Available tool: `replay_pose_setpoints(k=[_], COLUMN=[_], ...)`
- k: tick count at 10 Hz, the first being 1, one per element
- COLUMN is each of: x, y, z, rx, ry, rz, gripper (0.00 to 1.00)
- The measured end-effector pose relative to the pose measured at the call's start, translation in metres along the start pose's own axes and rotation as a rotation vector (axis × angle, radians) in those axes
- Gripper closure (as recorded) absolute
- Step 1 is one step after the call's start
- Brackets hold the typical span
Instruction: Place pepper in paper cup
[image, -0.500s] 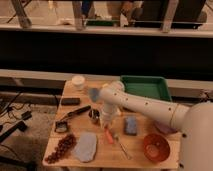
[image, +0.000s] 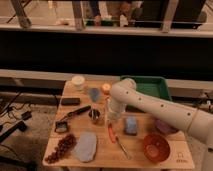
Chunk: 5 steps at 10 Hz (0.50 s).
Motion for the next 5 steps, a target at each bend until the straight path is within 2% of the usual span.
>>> replay_pose_setpoints(k=[3, 5], x=[-0.012, -0.017], y=[0.011, 0.025], z=[-0.031, -0.040], rx=[0.038, 0.052], ry=[0.053, 0.076], rz=[0.043, 0.072], gripper=[0.96, 0.96])
